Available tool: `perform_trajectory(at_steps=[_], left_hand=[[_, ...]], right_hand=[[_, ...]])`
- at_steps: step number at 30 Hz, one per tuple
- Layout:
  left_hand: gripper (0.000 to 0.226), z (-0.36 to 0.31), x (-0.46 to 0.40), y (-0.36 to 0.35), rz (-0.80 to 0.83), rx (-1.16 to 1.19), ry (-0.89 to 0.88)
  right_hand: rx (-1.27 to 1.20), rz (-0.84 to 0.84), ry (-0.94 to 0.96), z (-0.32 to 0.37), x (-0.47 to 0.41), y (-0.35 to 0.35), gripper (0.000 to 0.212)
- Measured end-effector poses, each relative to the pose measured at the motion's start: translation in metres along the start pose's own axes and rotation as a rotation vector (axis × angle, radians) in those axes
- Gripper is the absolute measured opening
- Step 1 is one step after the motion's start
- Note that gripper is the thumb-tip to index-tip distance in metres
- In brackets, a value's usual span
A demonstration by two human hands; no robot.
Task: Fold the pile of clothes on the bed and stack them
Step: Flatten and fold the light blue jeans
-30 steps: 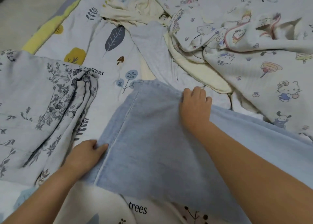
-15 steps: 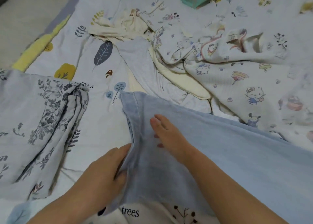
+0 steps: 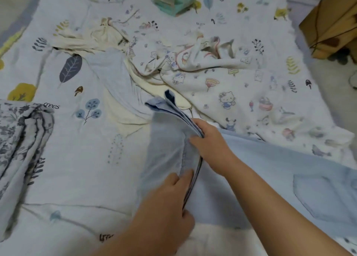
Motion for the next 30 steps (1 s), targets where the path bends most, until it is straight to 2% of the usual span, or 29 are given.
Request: perform_trajectory(at_steps=[3, 7, 13, 15, 17, 19, 21, 23, 26, 27, 29, 30], left_hand=[[0.075, -0.038, -0.005, -0.026, 0.08, 0.022, -0.047], [0.073, -0.092, -0.014, -0.066, 0.155, -0.07, -0.093], [0.063, -0.161, -0.047, -0.128, 0.125, -0.042, -0.141], [0.059, -0.174, -0.06, -0.156, 0.188, -0.012, -0.181], [0.058, -0.18, -0.066, -0.186, 0.342, -0.01, -0.26], [0.046, -0.174, -0.065, -0.199, 0.382, -0.024, -0.335], [0.032, -0.157, -0.066, -0.19, 0.25, 0.049, -0.308], [0.029, -0.129, -0.068, -0.164, 0.043, 0.149, -0.184], [0.025, -0.071, -0.075, -0.112, -0.34, 0.111, 0.002], [0.026, -0.049, -0.079, -0.099, -0.411, 0.046, 0.077], [0.027, 0.002, -0.087, -0.086, -0.428, -0.09, 0.309], [0.026, 0.028, -0.088, -0.087, -0.354, -0.083, 0.45]], right_hand=[[-0.093, -0.054, -0.047, -0.016, 0.019, 0.045, 0.044], [-0.185, -0.127, -0.122, -0.046, 0.04, 0.101, 0.047], [-0.262, -0.263, -0.152, -0.093, 0.059, 0.187, 0.041], [-0.22, -0.374, -0.196, -0.117, 0.061, 0.211, 0.033], [-0.111, -0.462, -0.291, -0.146, 0.063, 0.226, 0.029], [-0.022, -0.439, -0.427, -0.174, 0.066, 0.222, 0.036], [0.096, -0.365, -0.505, -0.189, 0.069, 0.213, 0.042], [0.173, -0.329, -0.471, -0.19, 0.07, 0.207, 0.029], [0.213, -0.424, -0.345, -0.181, 0.072, 0.216, 0.019], [0.213, -0.488, -0.297, -0.177, 0.075, 0.222, 0.018], [0.234, -0.568, -0.251, -0.174, 0.08, 0.229, 0.016], [0.283, -0.56, -0.276, -0.174, 0.081, 0.229, 0.015]])
Point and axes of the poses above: each hand's wrist, its own x-axis away from the middle knuckle, its own y-axis out of the back of the hand, z = x × y, the point moved 7 cm from there along -x, towards the middle knuckle, and after that the axes turned 12 degrees about -x, right-handed, at the moved point
